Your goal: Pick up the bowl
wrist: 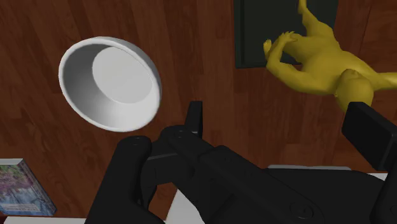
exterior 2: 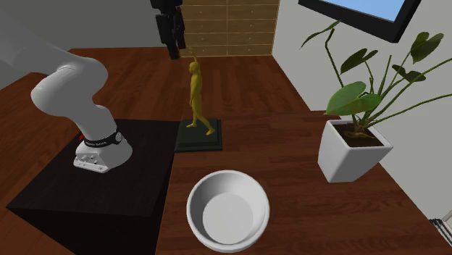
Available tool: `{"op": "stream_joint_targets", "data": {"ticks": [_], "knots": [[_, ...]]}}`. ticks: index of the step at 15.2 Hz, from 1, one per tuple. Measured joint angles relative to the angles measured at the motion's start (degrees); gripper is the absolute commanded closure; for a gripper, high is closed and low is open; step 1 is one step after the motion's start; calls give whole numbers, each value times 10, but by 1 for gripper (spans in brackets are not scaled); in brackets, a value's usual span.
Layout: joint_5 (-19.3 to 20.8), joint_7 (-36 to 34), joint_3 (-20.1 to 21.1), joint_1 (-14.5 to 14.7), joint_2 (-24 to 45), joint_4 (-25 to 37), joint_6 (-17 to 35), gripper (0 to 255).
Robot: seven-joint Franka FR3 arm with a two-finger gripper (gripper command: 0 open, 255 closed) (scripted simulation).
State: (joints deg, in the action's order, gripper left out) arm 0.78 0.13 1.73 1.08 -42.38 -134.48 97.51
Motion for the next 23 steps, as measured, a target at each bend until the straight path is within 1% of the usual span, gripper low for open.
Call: {"op": "stream_joint_targets", "data": {"ticks": [2, 4, 11, 18, 23], "knots": [[2, 2, -2, -1, 1, -9, 9, 0], [9, 7, -8, -7, 18, -22, 38, 0], [38, 22, -32, -29, 95, -71, 163, 0], [67, 33, -57, -53, 215, -83, 296, 0], [84, 37, -73, -69, 311, -70, 380, 0]]}}
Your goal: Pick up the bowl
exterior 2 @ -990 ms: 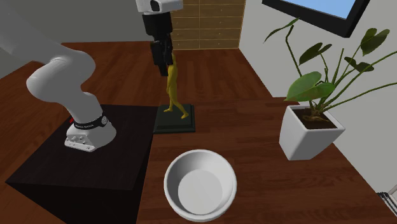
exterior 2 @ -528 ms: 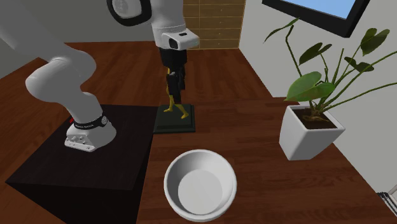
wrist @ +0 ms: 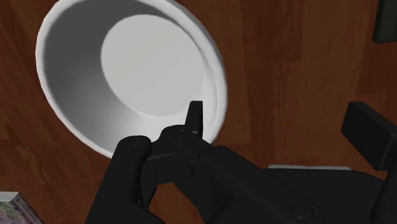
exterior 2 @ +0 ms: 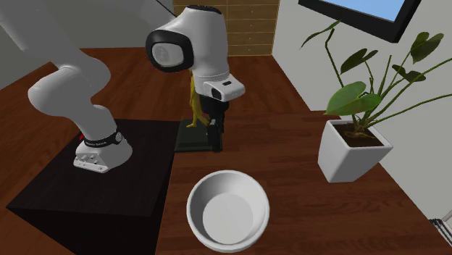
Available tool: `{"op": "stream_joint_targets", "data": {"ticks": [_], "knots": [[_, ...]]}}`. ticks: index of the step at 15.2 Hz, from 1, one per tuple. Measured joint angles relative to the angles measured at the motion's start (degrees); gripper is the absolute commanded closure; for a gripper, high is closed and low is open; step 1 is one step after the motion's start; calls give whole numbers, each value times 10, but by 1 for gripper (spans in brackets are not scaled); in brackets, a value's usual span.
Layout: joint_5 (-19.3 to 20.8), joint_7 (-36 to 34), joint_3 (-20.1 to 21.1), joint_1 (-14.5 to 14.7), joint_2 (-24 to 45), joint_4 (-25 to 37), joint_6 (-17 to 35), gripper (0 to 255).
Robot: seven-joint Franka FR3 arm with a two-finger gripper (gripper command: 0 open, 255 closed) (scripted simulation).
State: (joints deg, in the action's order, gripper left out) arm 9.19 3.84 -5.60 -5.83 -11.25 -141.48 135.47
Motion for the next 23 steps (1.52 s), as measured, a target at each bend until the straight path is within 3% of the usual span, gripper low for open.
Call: {"op": "stream_joint_targets", "data": {"ticks": [7, 14, 15, 23], "knots": [[14, 7, -20, -19, 136, 42, 96, 0], [19, -1, -22, -21, 183, 35, 150, 0], [19, -1, -22, -21, 186, 35, 153, 255], [19, -1, -22, -21, 187, 35, 155, 255]]}}
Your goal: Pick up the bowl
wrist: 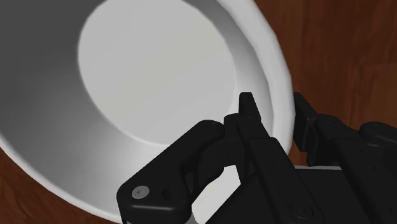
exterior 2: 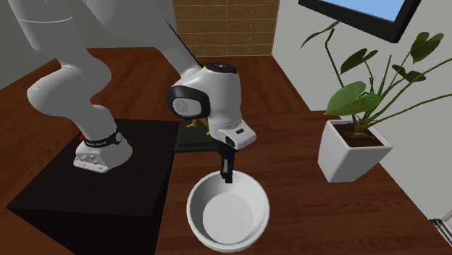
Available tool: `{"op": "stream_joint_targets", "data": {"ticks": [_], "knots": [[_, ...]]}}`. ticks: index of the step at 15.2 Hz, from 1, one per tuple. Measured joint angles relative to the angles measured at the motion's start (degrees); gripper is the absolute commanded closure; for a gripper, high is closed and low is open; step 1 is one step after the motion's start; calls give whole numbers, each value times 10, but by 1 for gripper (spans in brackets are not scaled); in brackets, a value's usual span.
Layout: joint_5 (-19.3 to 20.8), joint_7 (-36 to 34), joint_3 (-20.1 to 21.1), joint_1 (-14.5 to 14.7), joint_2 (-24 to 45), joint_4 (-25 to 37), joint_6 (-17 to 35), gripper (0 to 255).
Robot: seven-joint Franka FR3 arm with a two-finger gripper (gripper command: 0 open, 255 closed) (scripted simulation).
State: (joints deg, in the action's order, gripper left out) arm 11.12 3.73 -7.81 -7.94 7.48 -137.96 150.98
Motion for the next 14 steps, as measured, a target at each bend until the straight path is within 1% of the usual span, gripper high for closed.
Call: {"op": "stream_joint_targets", "data": {"ticks": [2, 5, 14], "knots": [[0, 0, 0, 0, 0, 0, 0, 255], [-1, 2, 0, 0, -13, 1, -15, 255], [-7, 13, 2, 2, -67, 17, -85, 255]]}}
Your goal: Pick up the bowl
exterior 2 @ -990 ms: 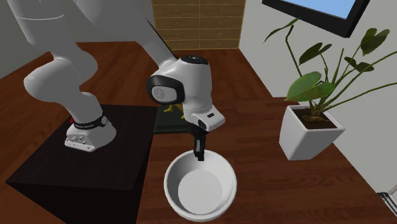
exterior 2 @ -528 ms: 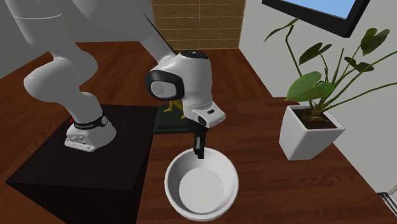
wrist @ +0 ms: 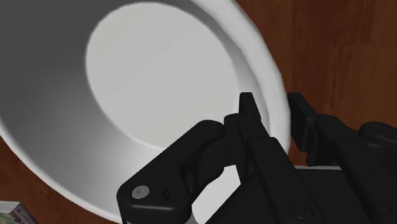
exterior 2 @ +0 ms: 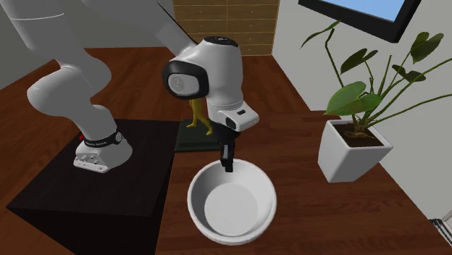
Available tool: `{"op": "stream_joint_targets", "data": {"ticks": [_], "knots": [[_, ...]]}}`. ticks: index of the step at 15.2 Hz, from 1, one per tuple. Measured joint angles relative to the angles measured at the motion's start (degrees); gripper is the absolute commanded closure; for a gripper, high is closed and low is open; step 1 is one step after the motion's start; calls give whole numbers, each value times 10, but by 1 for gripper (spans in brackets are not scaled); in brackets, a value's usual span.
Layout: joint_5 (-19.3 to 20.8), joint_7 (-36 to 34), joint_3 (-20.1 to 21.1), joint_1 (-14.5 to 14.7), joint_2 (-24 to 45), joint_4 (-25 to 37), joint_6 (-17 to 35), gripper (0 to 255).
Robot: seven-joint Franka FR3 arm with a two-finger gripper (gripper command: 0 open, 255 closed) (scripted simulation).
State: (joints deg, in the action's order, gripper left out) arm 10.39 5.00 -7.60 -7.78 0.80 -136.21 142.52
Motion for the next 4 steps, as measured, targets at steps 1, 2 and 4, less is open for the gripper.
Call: {"op": "stream_joint_targets", "data": {"ticks": [1, 2, 4], "knots": [[-1, 1, 0, 0, -7, 3, -9, 255], [-1, 2, 1, 1, -12, 4, -17, 255], [-1, 3, 1, 1, -22, 7, -28, 255]]}}
